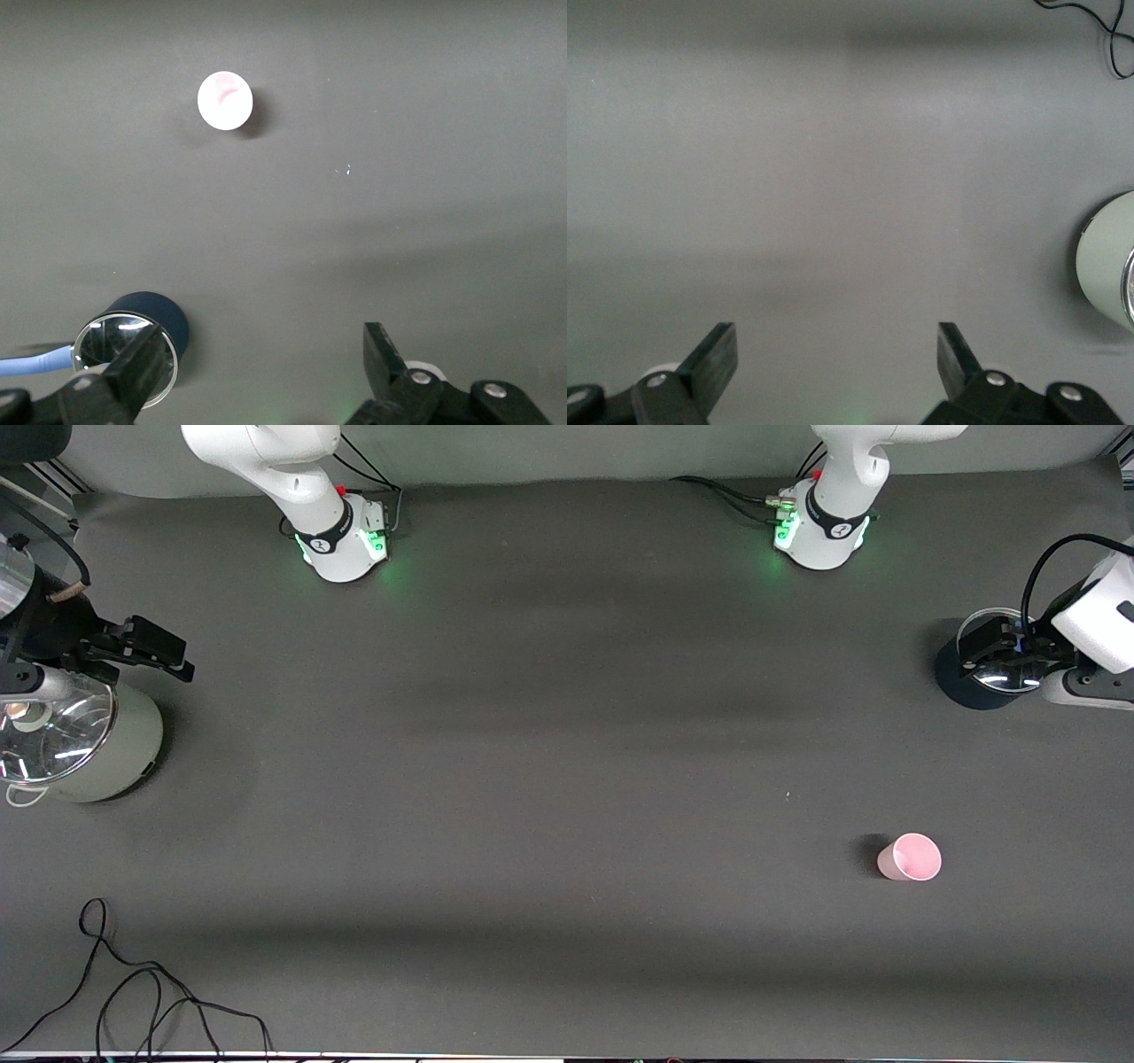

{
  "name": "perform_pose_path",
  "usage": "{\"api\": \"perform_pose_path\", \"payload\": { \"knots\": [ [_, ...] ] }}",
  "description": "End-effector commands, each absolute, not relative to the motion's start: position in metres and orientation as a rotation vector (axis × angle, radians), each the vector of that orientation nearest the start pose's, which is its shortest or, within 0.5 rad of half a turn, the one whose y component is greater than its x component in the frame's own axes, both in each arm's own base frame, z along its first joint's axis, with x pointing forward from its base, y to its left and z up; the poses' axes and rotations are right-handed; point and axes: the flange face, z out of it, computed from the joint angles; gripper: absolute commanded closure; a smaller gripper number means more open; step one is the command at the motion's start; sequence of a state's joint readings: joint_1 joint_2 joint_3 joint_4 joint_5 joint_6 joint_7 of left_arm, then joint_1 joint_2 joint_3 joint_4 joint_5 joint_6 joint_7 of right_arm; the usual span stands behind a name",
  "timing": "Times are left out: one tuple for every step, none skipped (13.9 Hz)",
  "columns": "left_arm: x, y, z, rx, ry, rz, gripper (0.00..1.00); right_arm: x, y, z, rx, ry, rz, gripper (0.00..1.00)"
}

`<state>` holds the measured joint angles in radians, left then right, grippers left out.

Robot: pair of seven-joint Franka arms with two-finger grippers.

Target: Transfer pink cup from left to right arm

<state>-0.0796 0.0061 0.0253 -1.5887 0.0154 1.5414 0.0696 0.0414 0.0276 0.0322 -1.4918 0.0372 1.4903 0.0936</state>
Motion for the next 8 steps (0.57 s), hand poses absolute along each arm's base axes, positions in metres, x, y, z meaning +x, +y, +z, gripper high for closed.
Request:
{"api": "perform_pose_path", "payload": {
  "knots": [
    [0.5476, -0.0282, 0.6150, -3.132, 0.204, 0.084, 0.00, 0.5594, 0.0481, 0.6409, -3.103, 0.045, 0.051, 0.00],
    [0.5478, -0.0291, 0.6140, -3.131, 0.207, 0.089, 0.00, 0.5600, 0.0481, 0.6416, -3.103, 0.045, 0.046, 0.00],
    [0.5478, -0.0282, 0.6140, -3.131, 0.204, 0.089, 0.00, 0.5601, 0.0472, 0.6409, -3.103, 0.041, 0.048, 0.00],
    [0.5478, -0.0291, 0.6147, -3.131, 0.207, 0.087, 0.00, 0.5603, 0.0447, 0.6416, -3.103, 0.038, 0.046, 0.00],
    [0.5478, -0.0291, 0.6147, -3.131, 0.207, 0.087, 0.00, 0.5606, 0.0413, 0.6416, -3.102, 0.045, 0.045, 0.00],
    [0.5478, -0.0291, 0.6147, -3.131, 0.207, 0.087, 0.00, 0.5608, 0.0388, 0.6416, -3.102, 0.050, 0.045, 0.00],
    [0.5483, -0.0291, 0.6146, -3.131, 0.207, 0.087, 0.00, 0.5608, 0.0387, 0.6409, -3.102, 0.050, 0.048, 0.00],
    [0.5488, -0.0283, 0.6145, -3.131, 0.204, 0.087, 0.00, 0.5608, 0.0387, 0.6409, -3.102, 0.048, 0.048, 0.00]
  ]
}}
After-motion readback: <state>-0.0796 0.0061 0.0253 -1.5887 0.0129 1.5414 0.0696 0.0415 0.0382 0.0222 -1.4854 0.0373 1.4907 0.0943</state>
